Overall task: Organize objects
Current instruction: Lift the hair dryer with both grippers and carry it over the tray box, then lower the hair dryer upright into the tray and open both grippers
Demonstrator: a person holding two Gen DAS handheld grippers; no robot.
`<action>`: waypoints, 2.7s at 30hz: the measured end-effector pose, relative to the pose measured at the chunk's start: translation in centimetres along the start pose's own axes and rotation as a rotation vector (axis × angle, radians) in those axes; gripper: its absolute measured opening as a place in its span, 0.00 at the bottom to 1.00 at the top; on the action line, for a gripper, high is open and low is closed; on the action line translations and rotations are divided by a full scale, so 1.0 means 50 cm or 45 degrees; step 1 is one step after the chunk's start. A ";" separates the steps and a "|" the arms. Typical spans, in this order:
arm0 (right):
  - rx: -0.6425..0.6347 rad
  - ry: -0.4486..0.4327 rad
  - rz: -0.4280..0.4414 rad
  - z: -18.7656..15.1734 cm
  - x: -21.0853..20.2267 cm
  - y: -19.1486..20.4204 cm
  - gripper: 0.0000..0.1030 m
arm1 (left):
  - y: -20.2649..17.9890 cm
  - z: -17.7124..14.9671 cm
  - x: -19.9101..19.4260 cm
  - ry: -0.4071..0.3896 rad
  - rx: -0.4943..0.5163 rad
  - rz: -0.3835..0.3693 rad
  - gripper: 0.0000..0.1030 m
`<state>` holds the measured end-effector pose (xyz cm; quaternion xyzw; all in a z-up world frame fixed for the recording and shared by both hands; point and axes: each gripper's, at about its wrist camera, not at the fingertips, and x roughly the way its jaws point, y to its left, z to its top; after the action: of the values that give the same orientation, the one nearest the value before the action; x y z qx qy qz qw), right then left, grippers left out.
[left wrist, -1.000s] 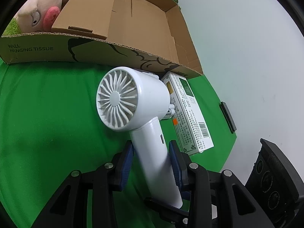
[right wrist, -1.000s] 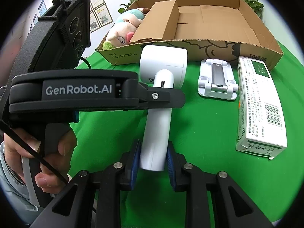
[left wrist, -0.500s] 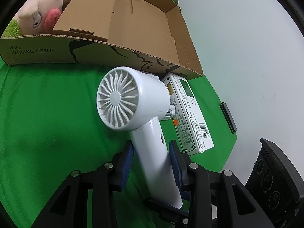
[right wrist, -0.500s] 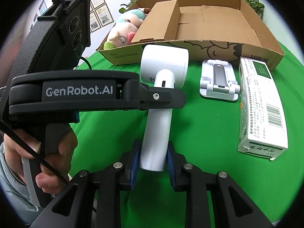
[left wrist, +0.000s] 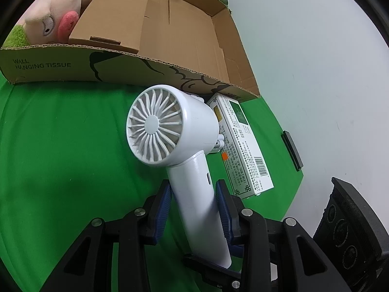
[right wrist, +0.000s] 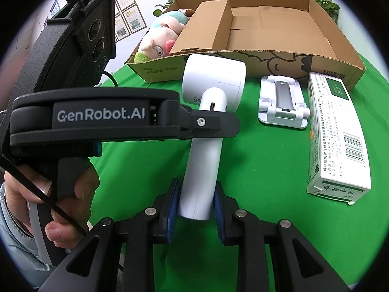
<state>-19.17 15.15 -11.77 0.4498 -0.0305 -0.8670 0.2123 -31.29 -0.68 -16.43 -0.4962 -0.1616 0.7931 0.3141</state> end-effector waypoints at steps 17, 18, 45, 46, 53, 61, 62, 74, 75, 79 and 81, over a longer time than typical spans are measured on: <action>-0.014 -0.035 -0.006 0.036 0.017 -0.003 0.25 | -0.015 0.014 -0.024 -0.041 0.028 0.002 0.32; -0.015 -0.044 -0.008 0.039 0.014 -0.001 0.24 | -0.019 0.019 -0.030 -0.051 0.037 0.002 0.32; -0.106 -0.375 -0.083 0.400 0.020 -0.097 0.24 | -0.153 0.366 -0.150 -0.308 0.327 0.041 0.32; -0.103 -0.372 -0.081 0.411 0.028 -0.105 0.24 | -0.148 0.379 -0.145 -0.303 0.323 0.043 0.32; -0.066 -0.322 -0.041 0.440 0.060 -0.100 0.24 | -0.100 0.450 -0.085 -0.251 0.279 0.081 0.32; 0.035 -0.226 0.006 0.461 0.157 -0.149 0.24 | -0.012 0.497 0.039 -0.149 0.195 0.141 0.31; 0.047 -0.218 0.009 0.460 0.168 -0.154 0.24 | -0.004 0.500 0.050 -0.140 0.186 0.149 0.31; 0.095 -0.138 -0.021 0.433 0.246 -0.186 0.22 | 0.054 0.500 0.113 -0.090 0.113 0.210 0.31; 0.086 -0.143 -0.046 0.432 0.244 -0.183 0.22 | 0.059 0.498 0.112 -0.086 0.101 0.202 0.30; 0.066 -0.137 -0.123 0.427 0.246 -0.178 0.23 | 0.062 0.487 0.103 -0.091 0.102 0.210 0.28; 0.050 -0.140 -0.134 0.422 0.246 -0.173 0.23 | 0.063 0.481 0.097 -0.099 0.096 0.192 0.27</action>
<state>-45.06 15.21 -10.81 0.4065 -0.0355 -0.8996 0.1557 -55.23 1.49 -10.61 -0.4636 -0.1058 0.8387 0.2655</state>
